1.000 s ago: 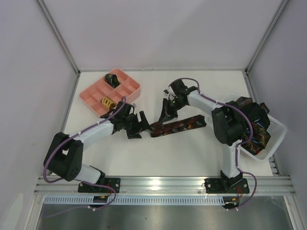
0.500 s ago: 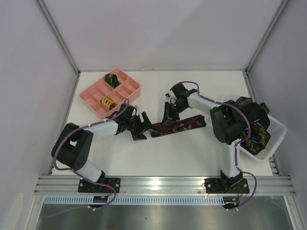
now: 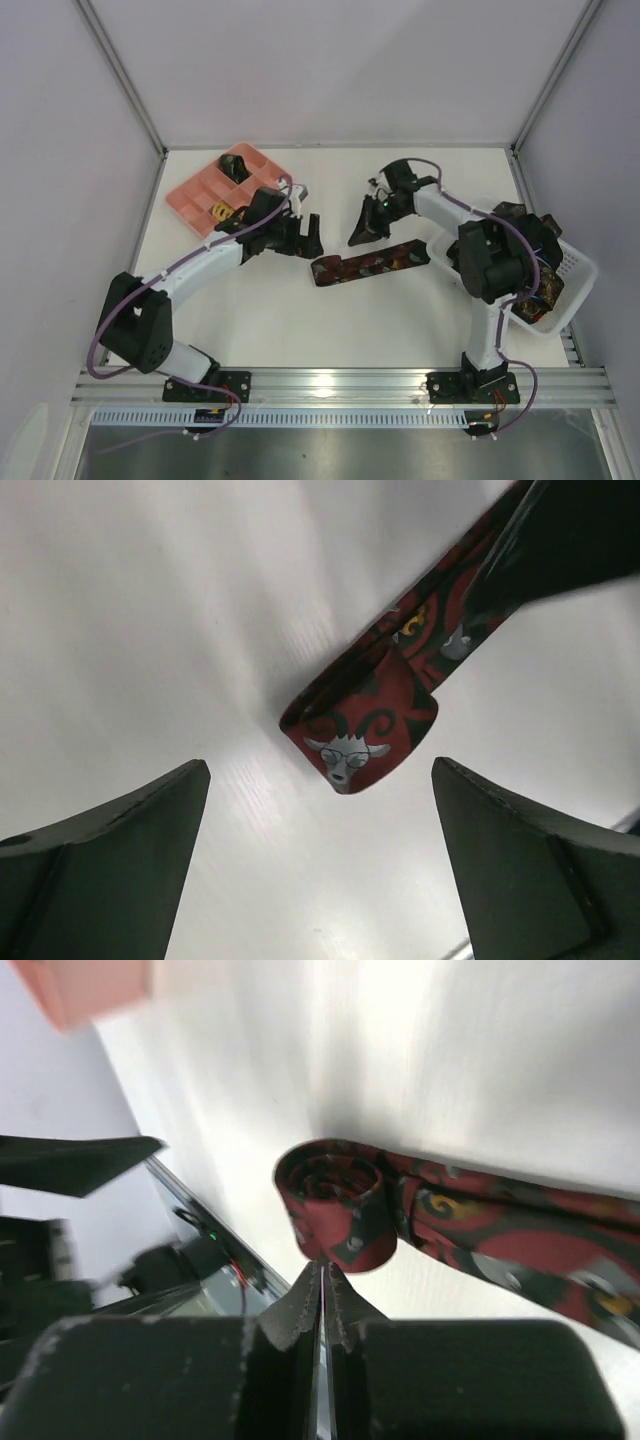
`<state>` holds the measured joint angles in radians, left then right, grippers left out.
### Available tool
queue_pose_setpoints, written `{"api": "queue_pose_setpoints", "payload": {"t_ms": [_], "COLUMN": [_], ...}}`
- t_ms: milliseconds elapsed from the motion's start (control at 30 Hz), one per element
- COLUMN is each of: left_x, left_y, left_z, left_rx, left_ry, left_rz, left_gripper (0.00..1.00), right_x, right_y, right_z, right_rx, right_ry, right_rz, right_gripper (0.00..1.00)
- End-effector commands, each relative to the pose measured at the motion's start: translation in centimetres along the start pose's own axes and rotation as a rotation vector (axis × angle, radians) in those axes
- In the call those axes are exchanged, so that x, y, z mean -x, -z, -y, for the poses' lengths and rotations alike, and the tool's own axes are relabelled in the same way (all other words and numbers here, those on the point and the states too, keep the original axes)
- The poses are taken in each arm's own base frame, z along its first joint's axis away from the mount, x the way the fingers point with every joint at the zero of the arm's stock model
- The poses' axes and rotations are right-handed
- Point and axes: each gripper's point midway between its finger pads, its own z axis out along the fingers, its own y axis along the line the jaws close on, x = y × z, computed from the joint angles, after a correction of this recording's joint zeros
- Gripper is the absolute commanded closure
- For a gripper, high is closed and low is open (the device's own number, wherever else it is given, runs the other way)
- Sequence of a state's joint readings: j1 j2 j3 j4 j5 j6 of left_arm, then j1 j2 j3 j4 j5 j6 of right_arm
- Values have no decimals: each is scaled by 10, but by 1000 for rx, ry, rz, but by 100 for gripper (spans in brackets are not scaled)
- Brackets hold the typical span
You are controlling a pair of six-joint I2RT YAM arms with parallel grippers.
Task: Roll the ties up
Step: Roll the tie
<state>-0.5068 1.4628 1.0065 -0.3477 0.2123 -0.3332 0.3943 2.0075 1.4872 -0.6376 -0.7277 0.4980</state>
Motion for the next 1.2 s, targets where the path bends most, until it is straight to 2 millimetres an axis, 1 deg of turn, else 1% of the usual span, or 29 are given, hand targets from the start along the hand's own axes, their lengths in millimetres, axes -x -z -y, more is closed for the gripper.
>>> {"api": "queue_pose_setpoints", "payload": {"t_ms": [0,33,67,100,133,167,200,233,267,300,367,433,467,533,600,667,700,767,833,867,967,1000,1100,1167], "left_x": [15,7,6,11,12,6,9,7,-1,0,-4,-12,-13,-23,-27,-30,-28,-26,-28,-25,-23,-19,-18,-18], "left_y": [-10,-21,-26,-30,-36,-45,-49,-52,-59,-61,-63,-67,-70,-80,-85,-83,-80,-72,-69,-68,-69,-68,-67,-70], "left_z": [-1,5,9,12,19,21,27,28,30,34,41,47,49,42,42,45,48,60,61,62,54,51,51,47], "left_rx": [27,5,0,7,2,-13,-37,-47,-85,-108,-157,-212,-220,-172,-155,-178,-188,-241,-253,-247,-219,-210,-221,-202], "left_ry": [-405,-458,-511,-585,-625,-646,-687,-704,-716,-745,-765,-784,-800,-835,-871,-867,-864,-855,-851,-846,-813,-800,-788,-802], "left_rz": [-2,-41,-48,-43,-31,-55,-49,-60,-92,-99,-111,-123,-122,-161,-182,-187,-186,-172,-179,-181,-199,-196,-197,-199], "left_gripper": [0,0,0,0,0,0,0,0,0,0,0,0,0,0,0,0,0,0,0,0,0,0,0,0], "right_x": [41,43,47,51,50,50,50,49,44,42,36,33,29,26,25,23,23,23,23,23,24,24,23,23], "right_y": [81,90,100,119,125,131,145,149,149,157,158,162,160,161,159,158,158,159,158,157,155,155,155,155], "right_z": [-37,-33,-28,-28,-22,-19,-18,-15,-10,-8,-1,1,4,3,3,4,4,4,4,4,4,5,5,5], "right_rx": [91,88,90,99,96,94,98,99,96,101,102,106,105,108,117,120,122,123,124,128,137,135,137,136], "right_ry": [34,16,-5,-7,-21,-28,-26,-31,-39,-41,-55,-60,-67,-65,-64,-69,-68,-65,-65,-72,-71,-75,-78,-73], "right_rz": [216,237,263,311,327,342,378,385,382,394,389,398,390,394,393,385,383,386,387,385,381,379,378,379], "right_gripper": [92,88,84,79,76,72,71,69,68,67,66,66,66,66,66,66,66,67,66,66,67,67,67,67]}}
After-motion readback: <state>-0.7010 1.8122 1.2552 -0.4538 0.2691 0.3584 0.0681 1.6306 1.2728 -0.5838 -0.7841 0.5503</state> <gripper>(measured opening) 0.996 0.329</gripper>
